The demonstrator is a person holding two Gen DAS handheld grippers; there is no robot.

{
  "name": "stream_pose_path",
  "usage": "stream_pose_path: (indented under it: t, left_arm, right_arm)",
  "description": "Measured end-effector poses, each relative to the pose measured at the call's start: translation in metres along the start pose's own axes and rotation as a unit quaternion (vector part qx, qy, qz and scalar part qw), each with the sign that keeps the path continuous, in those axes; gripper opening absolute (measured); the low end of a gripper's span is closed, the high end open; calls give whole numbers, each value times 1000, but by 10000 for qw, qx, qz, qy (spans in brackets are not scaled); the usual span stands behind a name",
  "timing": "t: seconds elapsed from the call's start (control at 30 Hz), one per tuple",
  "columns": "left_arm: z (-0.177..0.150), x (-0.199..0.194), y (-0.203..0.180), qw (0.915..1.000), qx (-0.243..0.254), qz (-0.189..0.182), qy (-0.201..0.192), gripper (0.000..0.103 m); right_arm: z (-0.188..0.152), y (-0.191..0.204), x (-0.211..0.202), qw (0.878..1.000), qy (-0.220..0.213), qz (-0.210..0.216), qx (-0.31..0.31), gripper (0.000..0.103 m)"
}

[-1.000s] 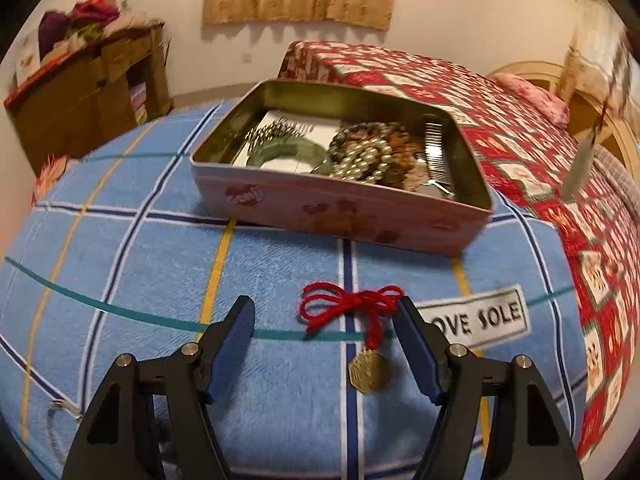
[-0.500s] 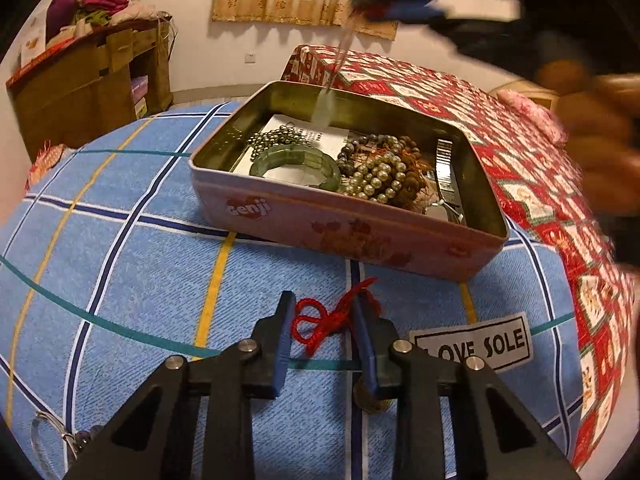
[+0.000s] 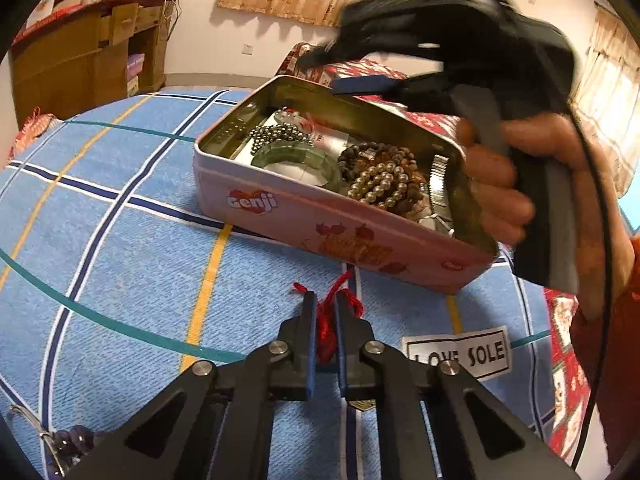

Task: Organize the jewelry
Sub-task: 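Grasp the red-string coin pendant with the left tool while the right drops the jade, then carry the red-string pendant over the tin and open the left tool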

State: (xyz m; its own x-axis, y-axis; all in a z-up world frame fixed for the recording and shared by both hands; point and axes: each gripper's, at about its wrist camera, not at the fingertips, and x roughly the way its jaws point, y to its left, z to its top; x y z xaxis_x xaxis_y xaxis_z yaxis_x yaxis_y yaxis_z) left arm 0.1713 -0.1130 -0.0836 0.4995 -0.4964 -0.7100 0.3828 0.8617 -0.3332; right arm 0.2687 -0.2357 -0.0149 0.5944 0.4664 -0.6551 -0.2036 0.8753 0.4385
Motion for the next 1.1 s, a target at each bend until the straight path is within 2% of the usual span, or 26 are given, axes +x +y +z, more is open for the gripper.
stream_pose_path:
  t: [0.03,0.1,0.17,0.23,0.37,0.5,0.6,0.7,0.97,1.1]
  left_arm:
    - [0,-2,0,10000,3,-48,-48,5]
    - [0,-8,-1,9998,47,-85,-196,5]
    - [0,-17,-6,9990,178,-119,-380,5]
    - [1,-30,-11,9981,269,-175,-523,5]
    - [17,-63,-23,9944,411,-321,-919,5]
    - [56,-82,-31,9891,554,-342,-1318,5]
    - [80,-74,-33,9865,669,-219,-1478,5]
    - [94,-57,-38,9854,867,-48,-1467,5]
    - [87,-6,-31,9903,950,319,-964,6]
    - [87,5,-24,9955,721,218,-582,10]
  right_arm:
    - [-5,-3,-20,9996,-270,73,103,54]
    - [-13,-4,-51,9971,-720,32,241,56]
    - [-36,-9,-91,9902,-1304,-75,500,70]
    - [-66,-15,-126,9817,-1748,-236,714,72]
    - [-120,-25,-167,9686,-2160,-409,1161,72]
    - [-158,-33,-188,9596,-2278,-404,1602,72]
    - [-167,-36,-195,9563,-2296,-300,1786,73]
    - [-175,-38,-199,9565,-2231,-221,1868,73]
    - [-185,-41,-192,9572,-2145,-146,1938,73]
    - [-188,-42,-185,9576,-2056,-128,2015,73]
